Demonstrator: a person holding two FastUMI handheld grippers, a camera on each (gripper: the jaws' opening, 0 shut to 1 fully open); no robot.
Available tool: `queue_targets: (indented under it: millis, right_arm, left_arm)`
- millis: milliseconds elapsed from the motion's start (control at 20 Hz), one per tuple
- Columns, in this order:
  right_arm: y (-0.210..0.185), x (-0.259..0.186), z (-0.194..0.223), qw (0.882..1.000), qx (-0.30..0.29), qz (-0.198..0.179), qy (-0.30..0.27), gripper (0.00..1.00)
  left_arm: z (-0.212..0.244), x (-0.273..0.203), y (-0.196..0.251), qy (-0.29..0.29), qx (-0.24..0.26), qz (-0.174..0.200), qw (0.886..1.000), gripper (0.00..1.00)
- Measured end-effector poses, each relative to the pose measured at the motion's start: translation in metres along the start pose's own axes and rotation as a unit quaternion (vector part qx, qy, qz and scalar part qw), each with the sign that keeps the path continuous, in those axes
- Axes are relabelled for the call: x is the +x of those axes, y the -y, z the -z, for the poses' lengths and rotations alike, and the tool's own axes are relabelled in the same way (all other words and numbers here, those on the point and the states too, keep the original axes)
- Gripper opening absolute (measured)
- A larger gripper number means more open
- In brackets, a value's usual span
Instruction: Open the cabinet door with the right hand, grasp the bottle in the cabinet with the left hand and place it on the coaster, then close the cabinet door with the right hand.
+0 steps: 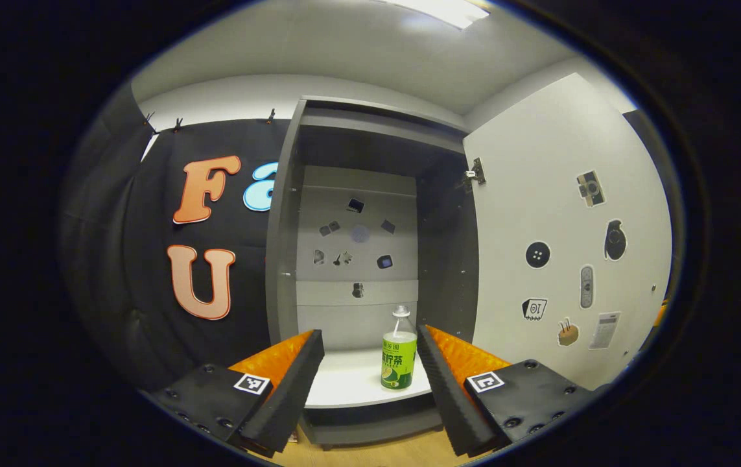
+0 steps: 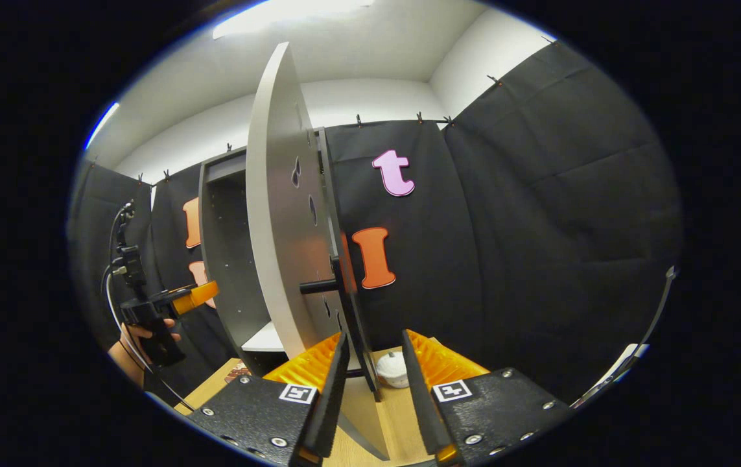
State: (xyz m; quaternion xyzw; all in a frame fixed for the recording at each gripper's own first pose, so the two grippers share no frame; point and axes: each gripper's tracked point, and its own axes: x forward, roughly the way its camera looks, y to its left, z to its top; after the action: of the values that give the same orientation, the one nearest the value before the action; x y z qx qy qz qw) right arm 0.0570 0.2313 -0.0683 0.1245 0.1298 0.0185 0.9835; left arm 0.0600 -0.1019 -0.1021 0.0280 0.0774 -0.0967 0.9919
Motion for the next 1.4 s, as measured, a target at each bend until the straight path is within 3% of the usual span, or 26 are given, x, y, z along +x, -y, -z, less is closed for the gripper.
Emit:
queue_targets:
  millis: [50, 100, 150, 200, 250, 450, 500, 550, 600, 650, 750, 800, 850, 1050, 1300, 1400]
  right_arm:
    - [0.002, 0.0, 0.0, 1.0, -0.001, 0.002, 0.002, 0.5]
    - [0.006, 0.001, -0.001, 1.0, -0.003, 0.006, 0.005, 0.63]
    - [0.007, 0.001, -0.002, 1.0, -0.004, 0.01, 0.007, 0.66]
    - [0.006, 0.001, -0.003, 1.0, -0.005, 0.01, 0.01, 0.76]
    - [0.004, 0.001, -0.006, 1.0, -0.004, 0.008, 0.014, 0.71]
    - [0.006, 0.0, -0.001, 1.0, 0.009, 0.004, 0.005, 0.75]
    - [0.005, -0.003, 0.002, 1.0, 0.013, 0.001, -0.001, 0.83]
    - [0.004, -0.007, 0.003, 1.0, 0.014, -0.001, -0.001, 0.8]
    - [0.006, -0.01, 0.002, 1.0, 0.013, 0.002, 0.001, 0.89]
    - [0.007, -0.012, 0.002, 1.0, 0.009, 0.004, 0.002, 0.85]
    - [0.01, -0.013, 0.001, 1.0, -0.001, 0.012, 0.006, 0.86]
    - [0.012, -0.012, 0.002, 1.0, -0.005, 0.019, 0.006, 0.94]
    - [0.014, -0.012, 0.003, 1.0, -0.009, 0.025, 0.005, 0.87]
    - [0.027, -0.014, 0.008, 0.999, -0.004, 0.041, -0.004, 0.87]
    - [0.032, -0.016, 0.017, 0.999, 0.007, 0.047, -0.02, 0.88]
    - [0.031, -0.015, 0.023, 0.999, 0.008, 0.047, -0.026, 0.88]
  left_arm:
    - [0.009, 0.005, 0.001, -0.007, 0.003, 0.0, 1.0, 0.94]
    - [0.017, 0.012, 0.003, -0.013, 0.004, 0.0, 1.0, 0.94]
    - [0.023, 0.02, 0.008, -0.012, 0.008, 0.001, 1.0, 0.95]
    - [0.03, 0.03, 0.011, -0.017, 0.014, -0.002, 1.0, 0.95]
    - [0.042, 0.038, 0.014, -0.024, 0.014, -0.005, 1.0, 0.92]
    - [0.077, 0.077, 0.043, -0.071, -0.033, 0.02, 0.997, 0.93]
    - [0.085, 0.086, 0.048, -0.081, -0.035, 0.025, 0.996, 0.95]
    - [0.091, 0.094, 0.052, -0.088, -0.035, 0.025, 0.995, 0.95]
    - [0.096, 0.102, 0.054, -0.094, -0.033, 0.026, 0.995, 0.97]
    - [0.1, 0.11, 0.056, -0.096, -0.03, 0.024, 0.995, 0.95]
    - [0.118, 0.127, 0.053, -0.11, -0.034, 0.003, 0.993, 0.95]
    - [0.133, 0.135, 0.052, -0.122, -0.035, -0.006, 0.992, 0.92]
    - [0.146, 0.142, 0.051, -0.133, -0.035, -0.015, 0.99, 0.95]
    - [0.166, 0.166, 0.046, -0.144, -0.014, -0.036, 0.989, 0.96]
    - [0.161, 0.19, 0.042, -0.132, 0.014, -0.032, 0.991, 0.95]
    - [0.159, 0.195, 0.04, -0.127, 0.024, -0.035, 0.991, 0.82]
